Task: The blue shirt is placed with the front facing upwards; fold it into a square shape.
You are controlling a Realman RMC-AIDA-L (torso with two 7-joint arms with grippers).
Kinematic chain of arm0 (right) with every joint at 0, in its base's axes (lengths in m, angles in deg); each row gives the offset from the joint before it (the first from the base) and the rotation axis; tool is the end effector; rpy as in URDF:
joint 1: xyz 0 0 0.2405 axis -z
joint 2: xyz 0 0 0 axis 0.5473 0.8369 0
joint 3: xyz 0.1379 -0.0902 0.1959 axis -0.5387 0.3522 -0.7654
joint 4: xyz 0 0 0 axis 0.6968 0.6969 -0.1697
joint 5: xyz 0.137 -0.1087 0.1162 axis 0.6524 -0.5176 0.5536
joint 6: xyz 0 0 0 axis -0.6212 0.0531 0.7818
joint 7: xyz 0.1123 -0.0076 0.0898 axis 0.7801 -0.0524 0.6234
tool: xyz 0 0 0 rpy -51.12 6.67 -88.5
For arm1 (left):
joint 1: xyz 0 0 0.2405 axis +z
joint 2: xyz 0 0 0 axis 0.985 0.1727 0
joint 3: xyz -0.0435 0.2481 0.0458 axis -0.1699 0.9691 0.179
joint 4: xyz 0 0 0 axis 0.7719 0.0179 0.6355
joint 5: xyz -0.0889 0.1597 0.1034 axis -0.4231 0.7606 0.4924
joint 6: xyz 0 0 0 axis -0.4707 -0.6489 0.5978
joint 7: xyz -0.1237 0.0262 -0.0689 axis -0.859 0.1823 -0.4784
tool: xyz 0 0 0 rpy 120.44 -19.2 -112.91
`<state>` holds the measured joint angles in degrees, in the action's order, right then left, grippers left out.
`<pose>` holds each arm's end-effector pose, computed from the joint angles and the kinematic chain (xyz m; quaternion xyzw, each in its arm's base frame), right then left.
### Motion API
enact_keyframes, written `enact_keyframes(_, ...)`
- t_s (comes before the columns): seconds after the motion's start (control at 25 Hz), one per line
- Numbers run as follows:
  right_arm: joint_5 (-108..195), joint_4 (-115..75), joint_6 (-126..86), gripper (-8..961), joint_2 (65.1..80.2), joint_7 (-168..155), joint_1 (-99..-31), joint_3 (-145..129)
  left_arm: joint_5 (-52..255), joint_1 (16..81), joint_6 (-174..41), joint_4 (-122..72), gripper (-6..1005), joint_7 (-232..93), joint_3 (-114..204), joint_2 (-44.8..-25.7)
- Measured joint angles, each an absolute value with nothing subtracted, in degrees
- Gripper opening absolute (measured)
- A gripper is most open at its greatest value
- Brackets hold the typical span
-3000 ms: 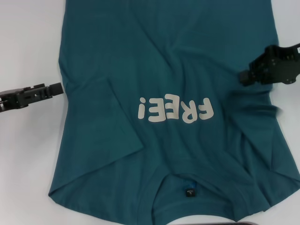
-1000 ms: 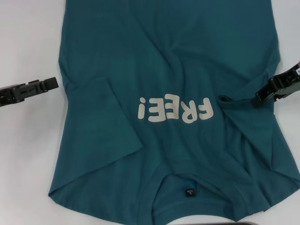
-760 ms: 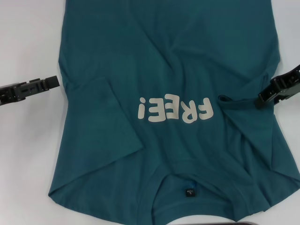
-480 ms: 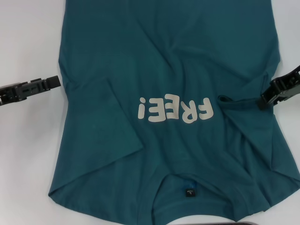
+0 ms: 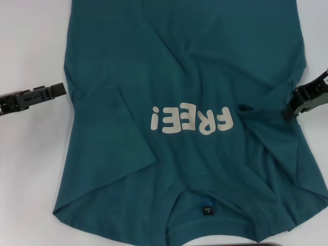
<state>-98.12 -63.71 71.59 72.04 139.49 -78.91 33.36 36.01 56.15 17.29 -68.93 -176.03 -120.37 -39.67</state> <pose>0.2534 0.3645 0.0497 -0.7910 0.5841 -0.1619 0.0837 -0.3308 0.2942 0.0421 -0.7969 -0.5116 -0.2719 0.1711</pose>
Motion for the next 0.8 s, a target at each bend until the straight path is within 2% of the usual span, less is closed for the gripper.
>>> enact_keyframes(0.04,-97.72,-63.71,72.44,14,72.31,139.49,-79.45,33.21,36.01,56.15,17.25,-68.93,936,-176.03,-120.44,-39.67)
enact_keyframes(0.32,-95.88,-63.50,74.52,15,75.48,139.04,-82.90,34.06,36.01,56.38,17.13,-68.93,936,-176.03,-120.51,-39.61)
enact_keyframes(0.44,-96.01,-62.60,74.08,14,76.34,139.06,-83.78,35.01,36.01,56.56,17.12,-68.93,935,-176.03,-120.51,-39.58)
enact_keyframes(0.8,-95.23,-60.70,73.98,67,76.58,138.72,-83.98,35.54,36.01,56.67,16.78,-68.93,936,-176.05,-120.51,-39.58)
